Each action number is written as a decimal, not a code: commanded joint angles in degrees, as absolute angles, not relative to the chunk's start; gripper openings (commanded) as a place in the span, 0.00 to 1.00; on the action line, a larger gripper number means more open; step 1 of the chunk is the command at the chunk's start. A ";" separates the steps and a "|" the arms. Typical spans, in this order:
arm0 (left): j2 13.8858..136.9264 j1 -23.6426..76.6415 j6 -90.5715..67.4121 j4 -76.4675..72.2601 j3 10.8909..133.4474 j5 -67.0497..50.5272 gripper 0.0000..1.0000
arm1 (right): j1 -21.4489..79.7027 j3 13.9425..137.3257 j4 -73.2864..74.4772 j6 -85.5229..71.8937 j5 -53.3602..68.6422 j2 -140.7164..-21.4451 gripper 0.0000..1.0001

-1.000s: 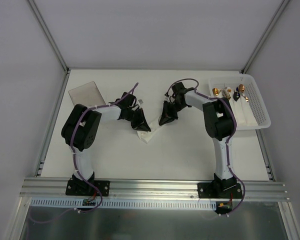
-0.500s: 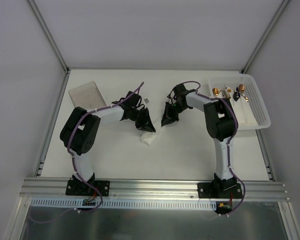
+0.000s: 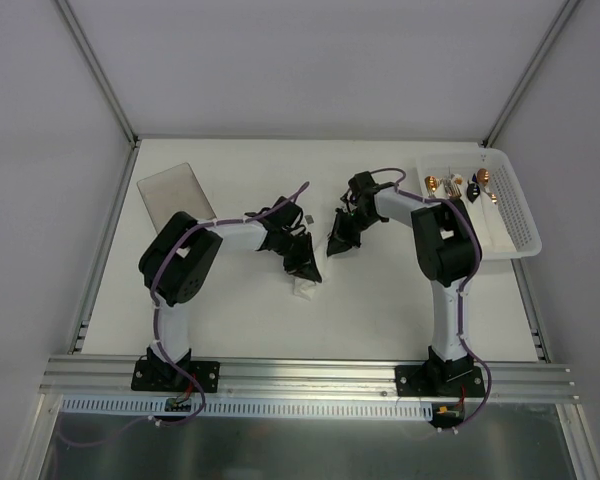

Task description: Place the utensils on the paper napkin and roll it up

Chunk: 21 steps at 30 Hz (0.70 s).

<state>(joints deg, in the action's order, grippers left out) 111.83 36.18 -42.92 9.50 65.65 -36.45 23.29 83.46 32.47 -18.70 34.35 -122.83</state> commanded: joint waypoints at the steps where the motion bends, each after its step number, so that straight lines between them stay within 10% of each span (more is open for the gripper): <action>1: 114.95 38.58 -43.94 9.76 67.76 -34.11 0.00 | 23.29 80.51 34.19 -18.98 26.46 -121.73 0.00; 21: 120.06 41.04 -46.14 4.32 58.98 -25.92 0.00 | 14.07 74.45 32.53 -1.32 38.49 -112.42 0.13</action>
